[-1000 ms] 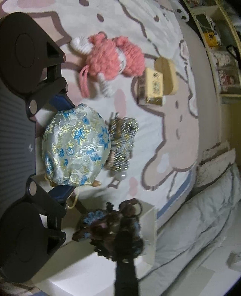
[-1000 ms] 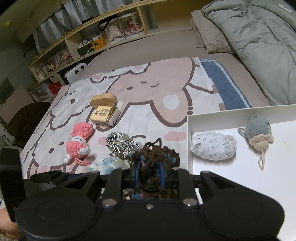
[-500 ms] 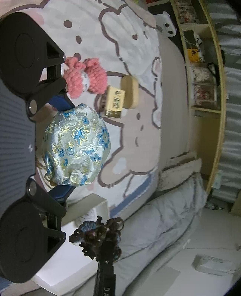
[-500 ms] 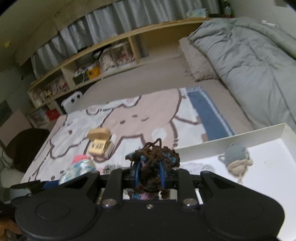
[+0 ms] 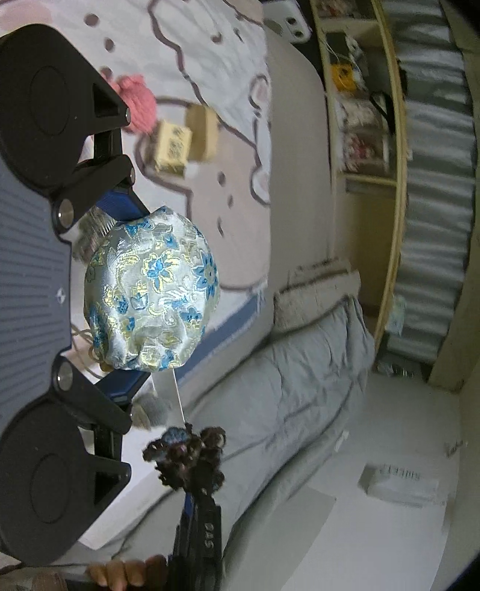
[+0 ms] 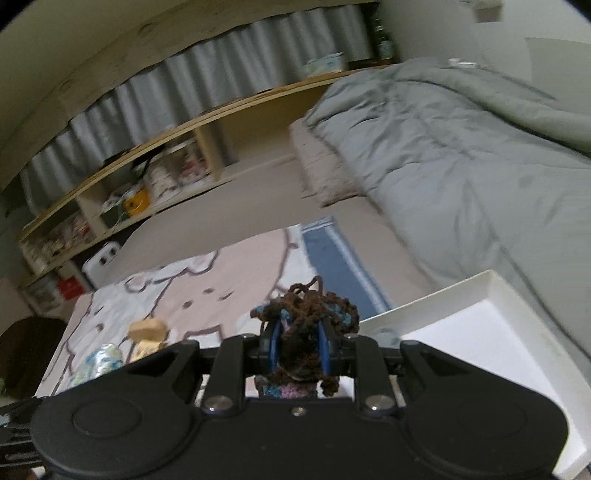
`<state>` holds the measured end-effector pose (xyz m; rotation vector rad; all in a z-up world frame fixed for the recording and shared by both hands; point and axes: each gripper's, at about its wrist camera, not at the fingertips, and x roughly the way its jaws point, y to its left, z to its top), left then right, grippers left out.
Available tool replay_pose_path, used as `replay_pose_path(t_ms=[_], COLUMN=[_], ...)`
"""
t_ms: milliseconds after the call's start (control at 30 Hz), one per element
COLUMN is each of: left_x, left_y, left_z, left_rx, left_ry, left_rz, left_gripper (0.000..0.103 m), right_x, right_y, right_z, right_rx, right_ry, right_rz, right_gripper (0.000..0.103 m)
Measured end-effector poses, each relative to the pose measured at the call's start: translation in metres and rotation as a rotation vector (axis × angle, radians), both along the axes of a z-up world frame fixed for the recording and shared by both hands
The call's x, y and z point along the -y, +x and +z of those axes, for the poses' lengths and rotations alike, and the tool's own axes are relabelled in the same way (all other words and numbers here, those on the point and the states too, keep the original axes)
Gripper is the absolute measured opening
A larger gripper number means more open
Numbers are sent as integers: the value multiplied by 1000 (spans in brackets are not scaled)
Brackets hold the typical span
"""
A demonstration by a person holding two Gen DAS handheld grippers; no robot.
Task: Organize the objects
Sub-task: 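Carry the brocade pouch and brown pouch into the white tray with both tools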
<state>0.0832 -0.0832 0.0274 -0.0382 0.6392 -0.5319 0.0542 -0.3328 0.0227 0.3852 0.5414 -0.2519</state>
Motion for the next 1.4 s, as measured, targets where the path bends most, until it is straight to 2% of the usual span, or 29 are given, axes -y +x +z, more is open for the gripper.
replay_pose_path(t_ms=[367,633,800,967,1100,1200,1400], left_x=[86,132,145,151,155,158,161], left_y=[-5,-7,-5,-2,-2,-4,-2], left_z=[-2,-40,-62,-75,-78,-78,-85], left_rx=[22,-54,-90,-110,-110,-98,-87], left_ry=[-23,95,208,270,295,285,292], left_rz=[-181,-315,-368,-402,-430,-453,-427], left_gripper=[81,81,81,81,81,81,84], right_x=[29,34,31,24,25,28,30], right_y=[-16,-22,-20,-15,-12,-13,-13], right_z=[-8,-24,-37,-49,-55,-54,-53], right_rx=[-23,-138,-227,-322,-350,-350,-330], right_ry=[-10,-81,-135,-190,-209,-217,-191], right_rz=[-42,7,61,96,97,88,99], right_gripper=[22,23,23,23,24,24,24])
